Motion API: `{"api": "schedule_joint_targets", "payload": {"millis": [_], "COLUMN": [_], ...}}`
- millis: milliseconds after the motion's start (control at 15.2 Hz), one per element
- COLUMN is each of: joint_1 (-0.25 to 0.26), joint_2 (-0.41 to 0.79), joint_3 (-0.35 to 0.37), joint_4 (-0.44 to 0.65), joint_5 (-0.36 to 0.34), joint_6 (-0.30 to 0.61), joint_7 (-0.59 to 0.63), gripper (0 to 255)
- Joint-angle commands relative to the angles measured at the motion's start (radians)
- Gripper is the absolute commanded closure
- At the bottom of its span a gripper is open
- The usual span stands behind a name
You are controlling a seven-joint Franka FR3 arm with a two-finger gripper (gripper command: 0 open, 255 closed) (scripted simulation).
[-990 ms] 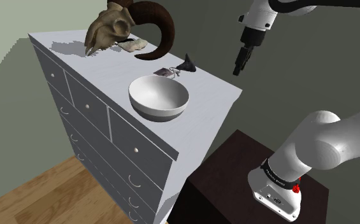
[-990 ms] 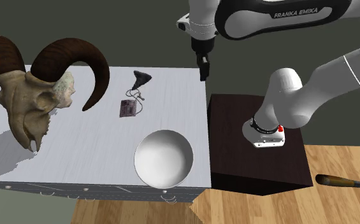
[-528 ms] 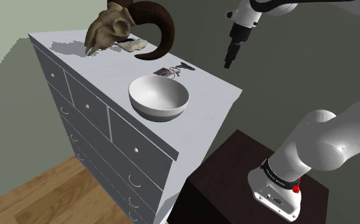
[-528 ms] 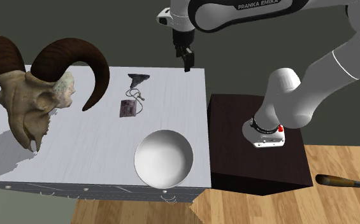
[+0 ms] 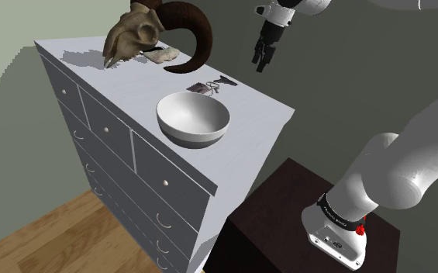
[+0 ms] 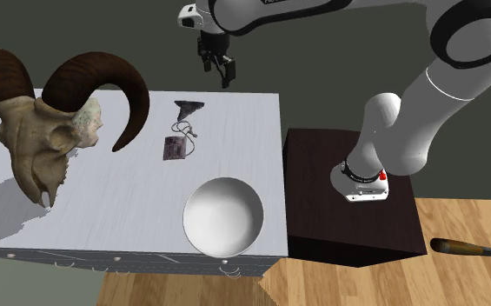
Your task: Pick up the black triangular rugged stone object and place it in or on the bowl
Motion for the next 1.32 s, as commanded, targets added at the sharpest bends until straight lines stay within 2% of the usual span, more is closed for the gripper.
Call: {"api": "schedule_joint_targets", "payload": {"millis": [0, 462, 990, 1056, 1254], "joint_1": [0.006, 0.008, 0.008, 0.008, 0.008], "joint_2": [0.046, 0.069, 0.069, 0.069, 0.069], "joint_3": [-0.007, -0.006, -0.006, -0.006, -0.006], "joint_4": [0.044, -0.033, -0.033, -0.033, -0.033], "joint_5": [0.027, 0.039, 0.039, 0.039, 0.039], "joint_6": [0.008, 0.107, 0.106, 0.106, 0.106], "joint_7": [-0.071, -0.079, -0.079, -0.079, -0.079], "gripper": [0, 0, 0, 255, 255]}}
